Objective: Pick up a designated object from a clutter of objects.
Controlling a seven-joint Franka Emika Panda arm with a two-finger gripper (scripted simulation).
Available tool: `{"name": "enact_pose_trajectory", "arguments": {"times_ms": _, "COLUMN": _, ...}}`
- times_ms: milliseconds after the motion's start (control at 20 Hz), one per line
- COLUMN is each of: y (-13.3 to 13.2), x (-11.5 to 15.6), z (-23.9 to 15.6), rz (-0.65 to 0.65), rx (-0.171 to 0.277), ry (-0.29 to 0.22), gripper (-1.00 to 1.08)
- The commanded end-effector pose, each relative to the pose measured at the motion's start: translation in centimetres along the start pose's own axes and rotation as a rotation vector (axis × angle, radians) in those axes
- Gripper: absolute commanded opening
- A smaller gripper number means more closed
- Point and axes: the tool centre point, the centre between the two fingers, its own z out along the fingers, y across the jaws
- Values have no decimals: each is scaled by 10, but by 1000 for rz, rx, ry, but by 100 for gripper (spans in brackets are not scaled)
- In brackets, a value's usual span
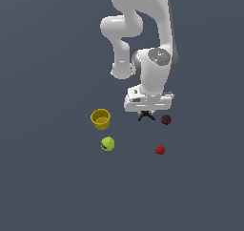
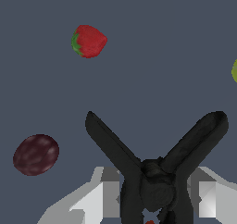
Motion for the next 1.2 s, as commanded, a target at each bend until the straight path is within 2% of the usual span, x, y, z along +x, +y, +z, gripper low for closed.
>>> {"name": "enact_pose_trajectory", "arguments": {"times_ms": 0, "y": -3, "x": 6, "z": -24, "rz": 0, "rx": 0, "ry": 0, "gripper": -100}}
{"name": "enact_pose_trajectory", "arguments": {"times_ms": 1150, "y": -24, "x": 74, "z": -233, "rz": 1, "rx": 0, "ry": 0, "gripper": -100}}
